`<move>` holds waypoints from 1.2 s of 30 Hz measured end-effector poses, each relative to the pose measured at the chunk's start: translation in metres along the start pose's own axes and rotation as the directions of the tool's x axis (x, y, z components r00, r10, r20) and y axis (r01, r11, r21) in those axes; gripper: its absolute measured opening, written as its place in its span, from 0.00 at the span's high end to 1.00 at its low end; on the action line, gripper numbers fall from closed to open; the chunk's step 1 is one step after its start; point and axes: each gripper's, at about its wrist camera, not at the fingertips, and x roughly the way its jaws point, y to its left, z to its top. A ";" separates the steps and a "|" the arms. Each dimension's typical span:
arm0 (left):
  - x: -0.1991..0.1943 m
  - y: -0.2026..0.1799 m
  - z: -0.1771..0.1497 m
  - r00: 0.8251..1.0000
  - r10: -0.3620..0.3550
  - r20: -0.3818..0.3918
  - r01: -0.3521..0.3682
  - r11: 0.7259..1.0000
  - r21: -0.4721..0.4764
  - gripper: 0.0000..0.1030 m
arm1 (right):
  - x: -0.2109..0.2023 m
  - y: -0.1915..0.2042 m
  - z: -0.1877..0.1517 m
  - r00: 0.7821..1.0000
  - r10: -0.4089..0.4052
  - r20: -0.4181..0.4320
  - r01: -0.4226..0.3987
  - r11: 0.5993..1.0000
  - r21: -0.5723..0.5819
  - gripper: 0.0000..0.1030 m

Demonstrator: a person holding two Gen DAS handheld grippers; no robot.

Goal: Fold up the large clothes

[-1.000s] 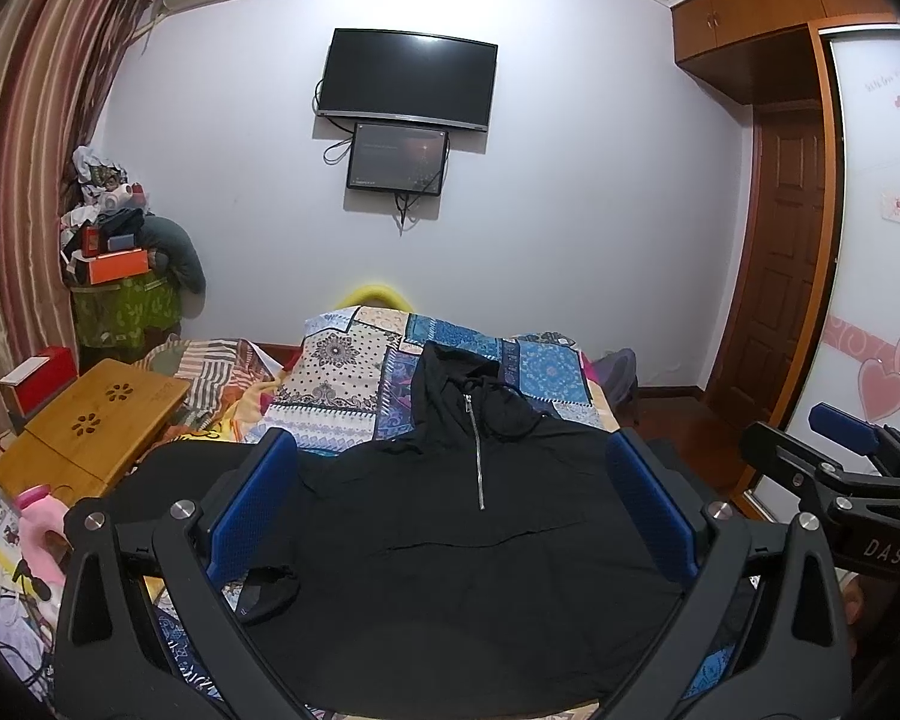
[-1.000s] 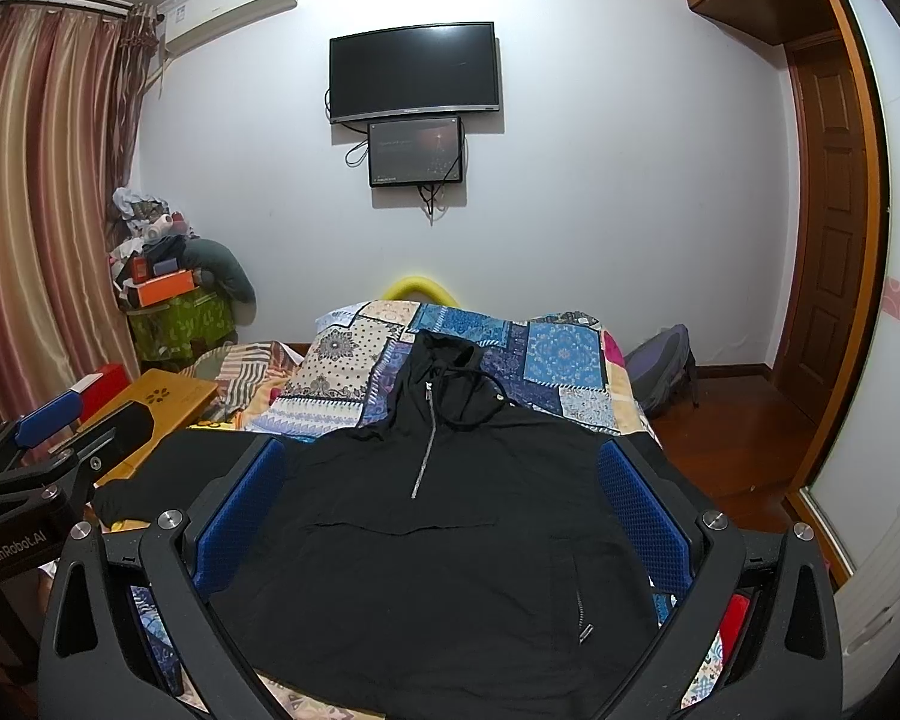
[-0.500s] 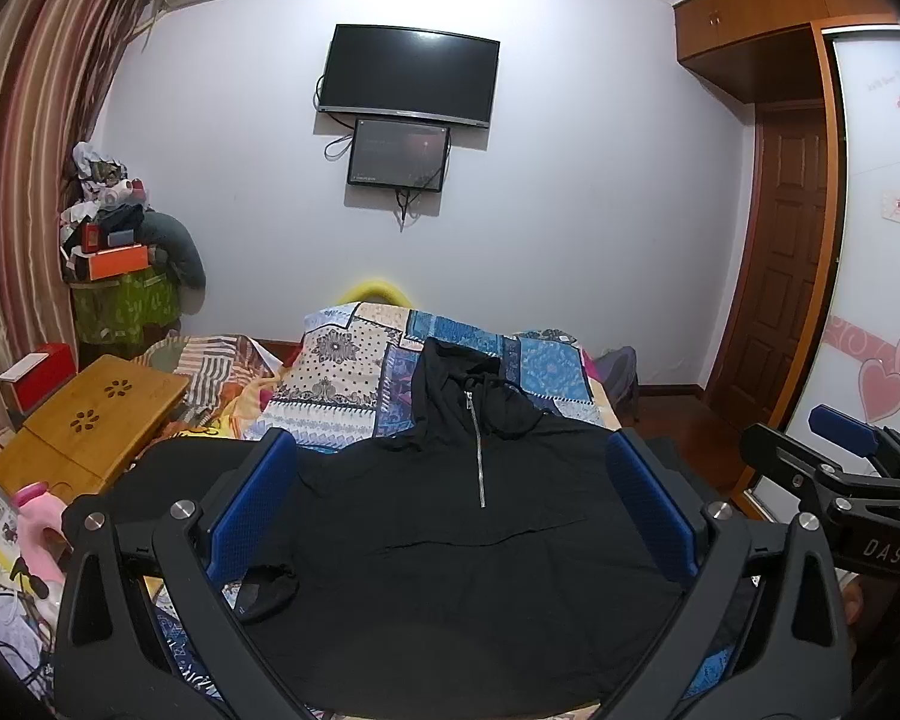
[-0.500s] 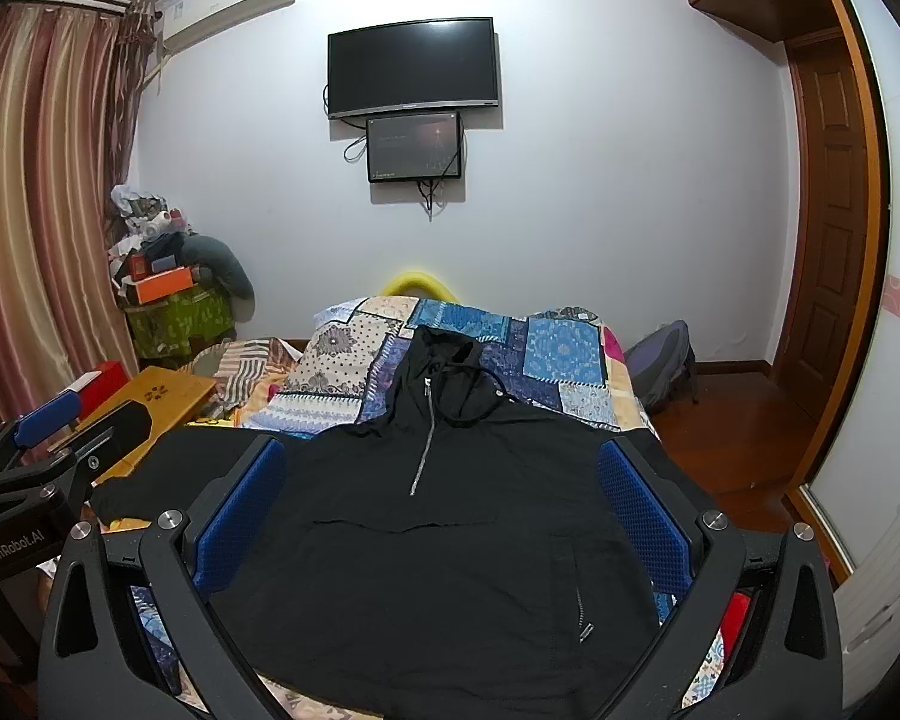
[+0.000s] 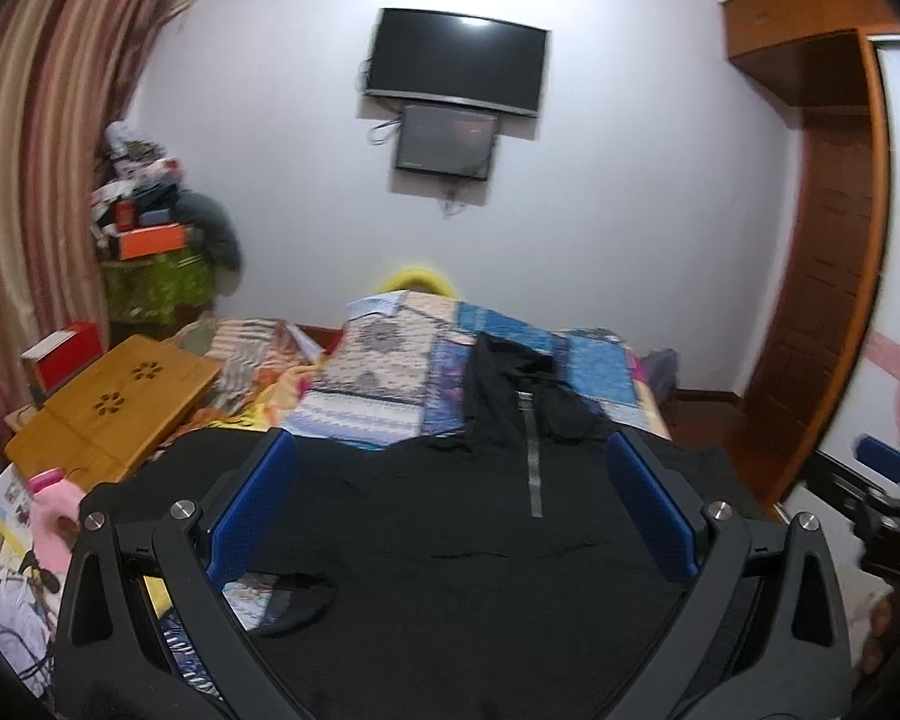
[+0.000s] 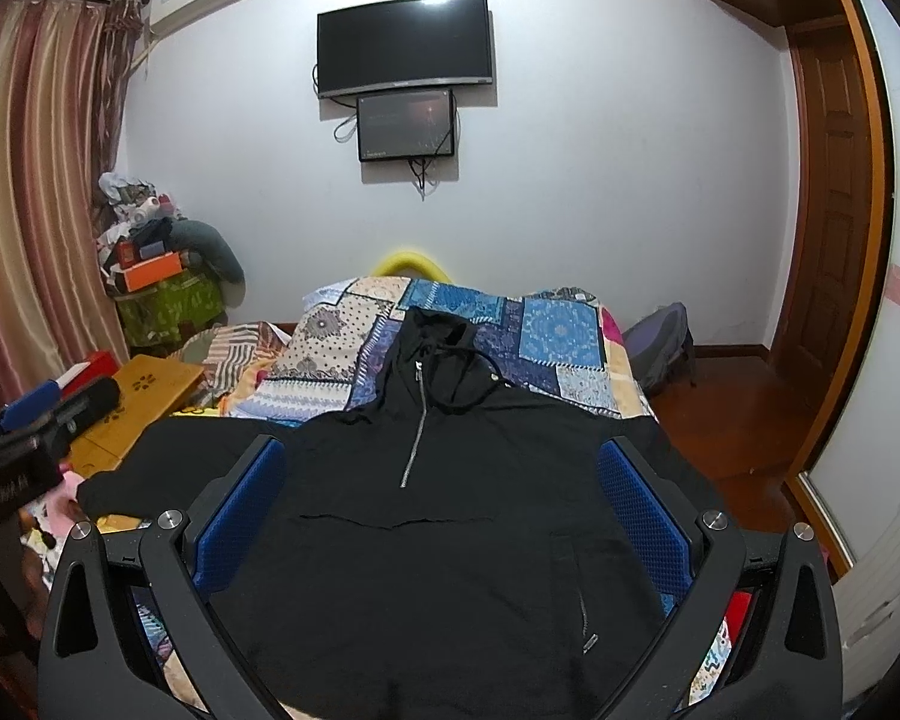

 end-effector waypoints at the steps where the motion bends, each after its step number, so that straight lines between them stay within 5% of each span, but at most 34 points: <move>1: 0.006 0.007 0.001 1.000 0.023 -0.004 -0.023 1.000 -0.009 0.00 | 0.002 0.000 0.000 1.000 -0.002 -0.007 0.002 1.000 0.000 0.00; 7: 0.054 0.055 -0.006 0.984 0.160 -0.082 -0.164 0.985 -0.045 0.00 | 0.027 -0.006 -0.004 0.997 -0.004 -0.082 0.006 1.000 0.024 0.00; 15: 0.124 0.140 -0.043 0.924 0.235 -0.300 -0.289 0.946 -0.150 0.00 | 0.068 -0.014 -0.011 0.980 -0.030 -0.199 0.036 0.999 0.030 0.00; 23: 0.171 0.225 -0.101 0.841 0.127 -0.526 -0.375 0.837 -0.398 0.00 | 0.100 -0.019 -0.022 0.949 -0.029 -0.313 0.045 0.998 0.047 0.00; 31: 0.199 0.267 -0.155 0.801 -0.068 -0.595 -0.392 0.691 -0.607 0.15 | 0.126 -0.022 -0.033 0.915 -0.009 -0.403 0.041 0.997 0.070 0.00; 33: 0.204 0.271 -0.159 0.803 -0.070 -0.591 -0.398 0.675 -0.621 0.18 | 0.130 -0.023 -0.034 0.906 0.005 -0.424 0.032 0.996 0.081 0.00; 36: 0.207 0.272 -0.153 0.810 -0.028 -0.585 -0.409 0.688 -0.599 0.33 | 0.137 -0.024 -0.033 0.897 0.015 -0.441 0.027 0.996 0.089 0.00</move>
